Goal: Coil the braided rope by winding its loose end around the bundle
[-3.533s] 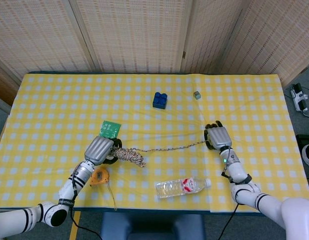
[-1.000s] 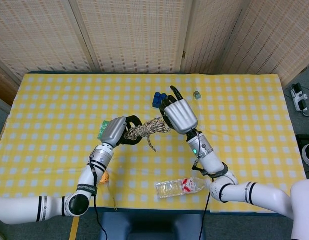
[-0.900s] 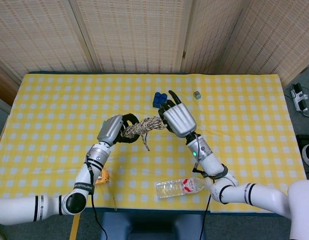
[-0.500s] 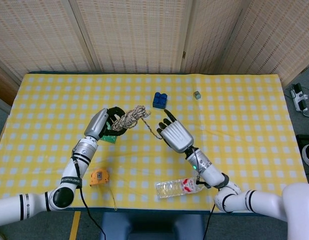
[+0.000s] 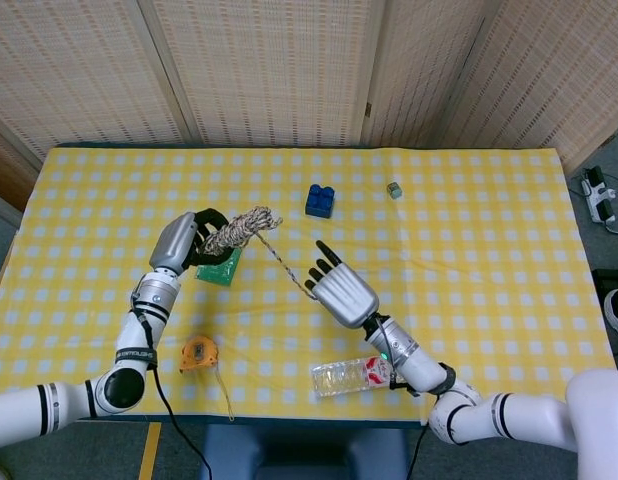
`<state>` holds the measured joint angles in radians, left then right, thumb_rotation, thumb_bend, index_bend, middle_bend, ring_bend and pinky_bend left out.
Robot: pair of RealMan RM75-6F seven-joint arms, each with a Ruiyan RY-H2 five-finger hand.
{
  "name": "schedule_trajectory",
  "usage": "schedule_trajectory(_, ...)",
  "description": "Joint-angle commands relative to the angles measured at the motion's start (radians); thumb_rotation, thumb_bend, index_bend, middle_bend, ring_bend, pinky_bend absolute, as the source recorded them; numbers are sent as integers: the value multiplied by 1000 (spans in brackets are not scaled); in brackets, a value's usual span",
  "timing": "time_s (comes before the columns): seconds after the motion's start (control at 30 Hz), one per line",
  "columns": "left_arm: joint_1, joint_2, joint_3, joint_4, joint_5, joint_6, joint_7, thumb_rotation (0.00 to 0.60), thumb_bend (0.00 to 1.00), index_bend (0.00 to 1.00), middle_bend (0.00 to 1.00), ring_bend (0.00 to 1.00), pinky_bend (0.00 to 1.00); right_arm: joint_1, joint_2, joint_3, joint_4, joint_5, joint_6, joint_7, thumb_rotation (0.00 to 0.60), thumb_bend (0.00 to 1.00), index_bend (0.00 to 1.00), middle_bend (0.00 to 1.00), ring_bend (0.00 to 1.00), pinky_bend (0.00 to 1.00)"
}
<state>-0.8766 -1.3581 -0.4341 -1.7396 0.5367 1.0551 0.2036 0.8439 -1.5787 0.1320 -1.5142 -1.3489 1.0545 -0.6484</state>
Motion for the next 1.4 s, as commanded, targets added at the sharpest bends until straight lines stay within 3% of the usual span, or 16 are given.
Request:
schedule_trajectory(0.03,-25,-27,28,30,-21,77,86,600,626,688,746,699,597,15,17,29,-86,11,28,-157,600,496,625,462,349,89)
schedule_trajectory(0.27,-48,-67,52,59,-47,141,193,600,625,688,746,699,597,65,16,88,-185,60,20,-306,600,496,625,467,355,89)
schedule_trajectory(0.53,-45,-81,51,57,-43,148,214,600,626,688,746,699,594,133,-37,154,-165,100,16,-357,600,496,625,467,358,88)
schedule_trajectory(0.77,-35,-86,53,49,-21,149,216,600,626,690,746,699,591,190,-74,213,-118,139,10,-342,600,496,625,469,360,88)
schedule_trajectory(1.4,2,-73,74,18,100,91,150,600,626,692,746,695,580,238,-39,283,-103,246,-28,-147,600,496,625,479,374,88)
